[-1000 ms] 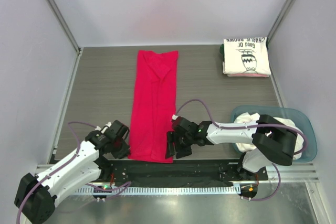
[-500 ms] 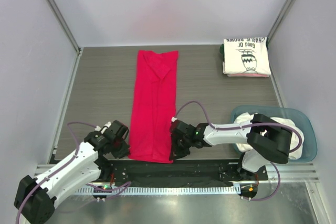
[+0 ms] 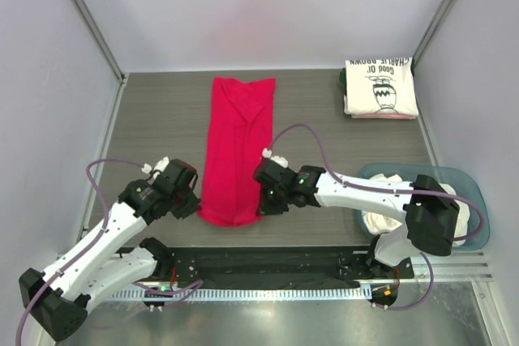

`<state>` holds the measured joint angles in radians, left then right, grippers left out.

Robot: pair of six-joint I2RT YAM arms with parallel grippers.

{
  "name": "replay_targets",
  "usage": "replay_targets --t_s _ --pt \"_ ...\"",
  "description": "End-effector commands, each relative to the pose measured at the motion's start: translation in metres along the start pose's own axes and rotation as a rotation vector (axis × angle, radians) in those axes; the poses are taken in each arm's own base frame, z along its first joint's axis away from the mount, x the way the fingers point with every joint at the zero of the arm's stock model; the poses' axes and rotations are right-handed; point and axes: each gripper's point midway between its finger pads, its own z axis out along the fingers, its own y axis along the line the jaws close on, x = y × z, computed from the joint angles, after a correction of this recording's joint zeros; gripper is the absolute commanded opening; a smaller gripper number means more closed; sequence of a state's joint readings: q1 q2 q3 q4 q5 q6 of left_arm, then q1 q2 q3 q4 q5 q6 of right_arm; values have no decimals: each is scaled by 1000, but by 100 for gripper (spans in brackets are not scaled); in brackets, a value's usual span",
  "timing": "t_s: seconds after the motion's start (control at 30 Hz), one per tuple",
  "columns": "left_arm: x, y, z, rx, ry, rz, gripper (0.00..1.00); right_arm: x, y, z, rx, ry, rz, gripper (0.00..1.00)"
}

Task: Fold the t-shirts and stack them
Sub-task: Fold the tshirt

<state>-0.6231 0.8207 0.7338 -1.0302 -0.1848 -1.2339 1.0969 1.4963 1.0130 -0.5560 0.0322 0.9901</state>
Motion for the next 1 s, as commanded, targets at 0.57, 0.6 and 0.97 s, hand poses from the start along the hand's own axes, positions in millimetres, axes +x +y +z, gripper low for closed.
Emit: replay_targets --t_s 0.57,0.6,0.97 --pt "-154 -116 17 -63 -207 181 0 -201 -16 -16 70 -230 27 1" --pt "-161 -116 21 -67 -205 169 0 -207 -20 -14 74 -230 37 1" --pt "-183 -137 75 -81 -124 169 0 -234 -33 16 76 -189 69 1"
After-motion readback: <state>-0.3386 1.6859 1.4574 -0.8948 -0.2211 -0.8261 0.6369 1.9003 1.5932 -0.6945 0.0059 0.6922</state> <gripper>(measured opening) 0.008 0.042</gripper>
